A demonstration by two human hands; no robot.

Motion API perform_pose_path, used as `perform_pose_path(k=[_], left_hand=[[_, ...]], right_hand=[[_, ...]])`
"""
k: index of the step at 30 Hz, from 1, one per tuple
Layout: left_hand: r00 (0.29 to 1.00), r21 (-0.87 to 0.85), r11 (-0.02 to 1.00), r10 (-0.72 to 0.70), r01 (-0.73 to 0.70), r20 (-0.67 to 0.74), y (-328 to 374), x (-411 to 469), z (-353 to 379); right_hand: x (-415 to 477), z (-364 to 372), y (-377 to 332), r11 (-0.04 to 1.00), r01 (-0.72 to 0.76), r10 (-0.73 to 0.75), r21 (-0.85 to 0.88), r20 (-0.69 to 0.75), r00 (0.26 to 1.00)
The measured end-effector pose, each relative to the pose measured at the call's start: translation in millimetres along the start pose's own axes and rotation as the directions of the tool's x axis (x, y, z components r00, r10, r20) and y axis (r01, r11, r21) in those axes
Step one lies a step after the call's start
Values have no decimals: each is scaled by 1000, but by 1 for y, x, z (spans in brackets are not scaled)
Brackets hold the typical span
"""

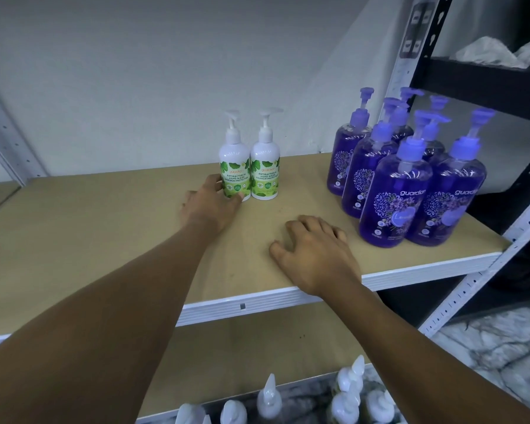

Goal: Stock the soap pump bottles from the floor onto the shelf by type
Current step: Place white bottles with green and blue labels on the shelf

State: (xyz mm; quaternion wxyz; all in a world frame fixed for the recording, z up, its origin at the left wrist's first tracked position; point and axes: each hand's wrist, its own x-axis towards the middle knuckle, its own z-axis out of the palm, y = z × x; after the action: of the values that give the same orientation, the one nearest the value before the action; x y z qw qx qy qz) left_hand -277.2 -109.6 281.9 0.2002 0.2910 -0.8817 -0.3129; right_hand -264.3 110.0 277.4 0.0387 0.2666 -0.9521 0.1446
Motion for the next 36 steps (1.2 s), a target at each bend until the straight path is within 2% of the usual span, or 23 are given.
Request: perform_pose_path(k=[6, 12, 15, 19, 22, 26, 29, 36], left_hand=[[1000, 16, 1000, 2, -2, 17, -1, 0, 0], [999, -87, 996, 6, -2, 49, -7, -24, -11], [997, -19, 999, 38, -37, 68, -8, -54, -19], [983, 169, 974, 130, -151, 126, -5, -107, -27], [970, 202, 954, 192, -220, 149, -3, -152, -29], [950, 215, 928, 282, -305, 130, -3, -216, -22], [955, 84, 958, 263, -275, 135, 7, -263, -11], [910, -174, 975, 193, -137, 366, 6, -359, 59]], right_hand=[[0, 0, 2, 1000, 10, -10, 11, -10, 1000], [-9, -5, 6, 992, 16, -8, 129, -58, 998], [-23, -7, 11, 982, 36, -21, 187, -82, 996], [-60, -14, 21, 961, 62, -41, 270, -84, 996], [-95, -21, 36, 933, 78, -49, 351, -91, 995], [-150, -27, 58, 871, -51, 98, 488, -71, 993], [-201, -21, 75, 793, -208, 216, 572, 55, 975], [-288, 38, 123, 639, -496, 440, 588, 249, 863]])
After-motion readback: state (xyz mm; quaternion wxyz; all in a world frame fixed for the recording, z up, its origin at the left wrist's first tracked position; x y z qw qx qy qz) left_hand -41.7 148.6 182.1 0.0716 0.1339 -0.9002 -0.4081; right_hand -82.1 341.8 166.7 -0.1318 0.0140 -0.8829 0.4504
